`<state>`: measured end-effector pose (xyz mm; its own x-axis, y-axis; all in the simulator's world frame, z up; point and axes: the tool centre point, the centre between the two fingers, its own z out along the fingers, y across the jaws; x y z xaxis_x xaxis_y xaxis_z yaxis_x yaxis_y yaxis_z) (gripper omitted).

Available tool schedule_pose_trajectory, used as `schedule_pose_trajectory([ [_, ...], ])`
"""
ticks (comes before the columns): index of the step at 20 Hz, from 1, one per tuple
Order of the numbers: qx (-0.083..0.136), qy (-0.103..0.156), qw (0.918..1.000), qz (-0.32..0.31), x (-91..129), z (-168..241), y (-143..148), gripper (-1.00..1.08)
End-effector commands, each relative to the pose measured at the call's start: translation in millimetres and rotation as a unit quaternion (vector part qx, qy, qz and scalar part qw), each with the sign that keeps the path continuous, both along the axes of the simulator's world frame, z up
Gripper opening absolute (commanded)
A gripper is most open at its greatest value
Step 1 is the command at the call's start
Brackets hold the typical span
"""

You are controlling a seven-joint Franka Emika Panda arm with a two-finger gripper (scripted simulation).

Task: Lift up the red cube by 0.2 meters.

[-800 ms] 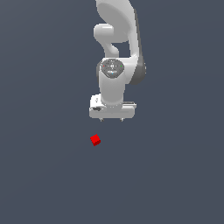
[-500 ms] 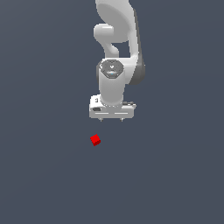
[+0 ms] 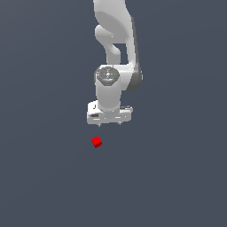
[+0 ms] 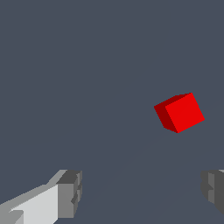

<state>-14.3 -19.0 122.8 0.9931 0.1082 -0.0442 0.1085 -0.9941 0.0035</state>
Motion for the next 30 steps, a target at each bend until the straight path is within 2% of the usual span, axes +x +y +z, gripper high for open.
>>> schedule_pose_trajectory([
  [1, 0.001, -0.002, 0.9998, 0.02, 1.9, -8.9, -7.3, 1.0],
  [8, 0.004, -0.008, 0.9955, 0.094, 12.9, -41.2, -32.2, 1.0],
  [18, 0.008, -0.017, 0.9811, 0.193, 35.4, -84.2, -61.7, 1.0],
  [24, 0.009, -0.019, 0.9741, 0.225, 45.2, -98.4, -70.0, 1.0],
  [30, 0.009, -0.02, 0.9714, 0.236, 49.1, -103.0, -72.3, 1.0],
])
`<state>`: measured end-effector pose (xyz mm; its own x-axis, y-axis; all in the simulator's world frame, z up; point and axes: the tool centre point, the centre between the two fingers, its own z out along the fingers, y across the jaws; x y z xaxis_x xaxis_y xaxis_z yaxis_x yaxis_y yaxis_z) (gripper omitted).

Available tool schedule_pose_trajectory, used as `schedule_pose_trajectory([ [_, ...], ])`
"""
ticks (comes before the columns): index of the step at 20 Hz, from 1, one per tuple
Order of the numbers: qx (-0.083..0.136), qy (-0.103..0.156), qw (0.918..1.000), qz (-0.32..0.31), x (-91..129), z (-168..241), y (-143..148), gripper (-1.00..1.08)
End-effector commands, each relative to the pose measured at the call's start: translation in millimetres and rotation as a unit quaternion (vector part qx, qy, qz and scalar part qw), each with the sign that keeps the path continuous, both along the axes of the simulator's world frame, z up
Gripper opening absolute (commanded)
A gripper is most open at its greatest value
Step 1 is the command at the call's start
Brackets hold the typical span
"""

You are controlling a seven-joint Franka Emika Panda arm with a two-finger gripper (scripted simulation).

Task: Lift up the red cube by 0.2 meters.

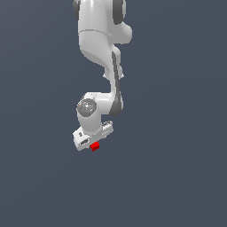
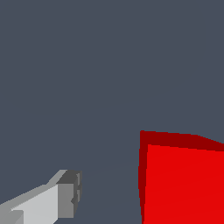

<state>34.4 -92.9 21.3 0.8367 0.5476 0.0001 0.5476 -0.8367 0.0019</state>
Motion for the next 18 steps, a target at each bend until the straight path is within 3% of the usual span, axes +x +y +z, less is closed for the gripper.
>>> schedule_pose_trajectory([
  [1, 0.001, 0.001, 1.0, 0.003, 0.4, -1.4, 1.7, -1.0],
  [18, 0.0, 0.0, 1.0, 0.002, -0.2, 14.3, 0.3, -1.0],
])
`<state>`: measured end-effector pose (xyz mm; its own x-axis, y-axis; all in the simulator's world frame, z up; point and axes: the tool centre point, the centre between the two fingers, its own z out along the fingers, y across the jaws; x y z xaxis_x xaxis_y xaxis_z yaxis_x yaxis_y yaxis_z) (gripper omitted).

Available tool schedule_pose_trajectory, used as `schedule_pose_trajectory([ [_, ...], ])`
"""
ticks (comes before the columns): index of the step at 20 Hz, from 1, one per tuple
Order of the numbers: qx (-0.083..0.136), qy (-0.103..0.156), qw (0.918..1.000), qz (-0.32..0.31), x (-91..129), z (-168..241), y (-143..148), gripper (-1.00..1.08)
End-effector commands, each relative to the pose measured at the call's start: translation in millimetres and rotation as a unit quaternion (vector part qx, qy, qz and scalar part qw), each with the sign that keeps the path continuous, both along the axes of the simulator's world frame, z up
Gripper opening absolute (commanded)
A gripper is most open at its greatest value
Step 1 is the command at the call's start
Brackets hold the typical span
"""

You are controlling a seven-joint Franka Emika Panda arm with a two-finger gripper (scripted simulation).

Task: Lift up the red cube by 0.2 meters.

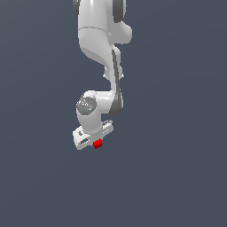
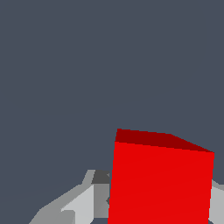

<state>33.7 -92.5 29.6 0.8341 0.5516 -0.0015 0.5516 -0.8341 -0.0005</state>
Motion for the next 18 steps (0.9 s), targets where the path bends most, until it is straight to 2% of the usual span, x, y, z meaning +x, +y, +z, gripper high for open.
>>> schedule_pose_trajectory([
  [1, 0.0, -0.001, 1.0, 0.0, 0.4, 10.7, 0.2, -1.0],
  [6, 0.0, -0.001, 1.0, 0.0, -0.6, 44.9, 0.6, -1.0],
  [18, 0.0, -0.001, 1.0, 0.001, -1.5, 161.7, 2.0, -1.0],
])
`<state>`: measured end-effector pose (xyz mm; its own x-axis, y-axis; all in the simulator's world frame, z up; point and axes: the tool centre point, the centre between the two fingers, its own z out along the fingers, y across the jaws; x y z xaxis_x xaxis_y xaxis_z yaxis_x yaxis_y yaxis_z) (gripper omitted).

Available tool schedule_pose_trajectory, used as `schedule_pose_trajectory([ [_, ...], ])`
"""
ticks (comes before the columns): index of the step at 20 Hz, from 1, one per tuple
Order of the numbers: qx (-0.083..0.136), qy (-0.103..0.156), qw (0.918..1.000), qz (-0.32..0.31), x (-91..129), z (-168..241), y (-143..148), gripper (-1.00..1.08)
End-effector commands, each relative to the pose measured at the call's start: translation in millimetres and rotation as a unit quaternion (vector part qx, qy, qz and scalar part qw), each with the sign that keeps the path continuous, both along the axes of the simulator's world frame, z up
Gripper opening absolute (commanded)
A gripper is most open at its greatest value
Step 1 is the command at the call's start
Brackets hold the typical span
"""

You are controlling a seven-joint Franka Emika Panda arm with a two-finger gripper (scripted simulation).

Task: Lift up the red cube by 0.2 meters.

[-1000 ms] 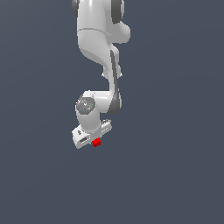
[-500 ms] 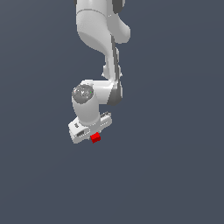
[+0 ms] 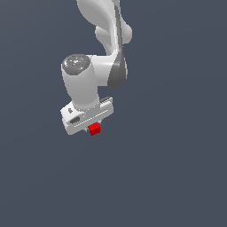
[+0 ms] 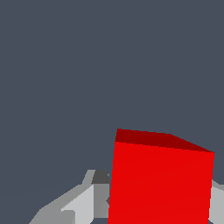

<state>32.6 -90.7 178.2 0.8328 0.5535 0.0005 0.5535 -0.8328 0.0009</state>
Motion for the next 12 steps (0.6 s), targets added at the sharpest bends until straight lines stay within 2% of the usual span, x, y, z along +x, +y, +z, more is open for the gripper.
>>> schedule_pose_trajectory([
  [1, 0.0, 0.0, 1.0, 0.0, -0.2, 20.2, 0.2, -1.0],
  [6, 0.0, 0.0, 1.0, 0.0, 0.7, 44.9, 0.2, -1.0],
  [12, 0.0, 0.0, 1.0, 0.0, 2.3, 51.9, -0.2, -1.0],
])
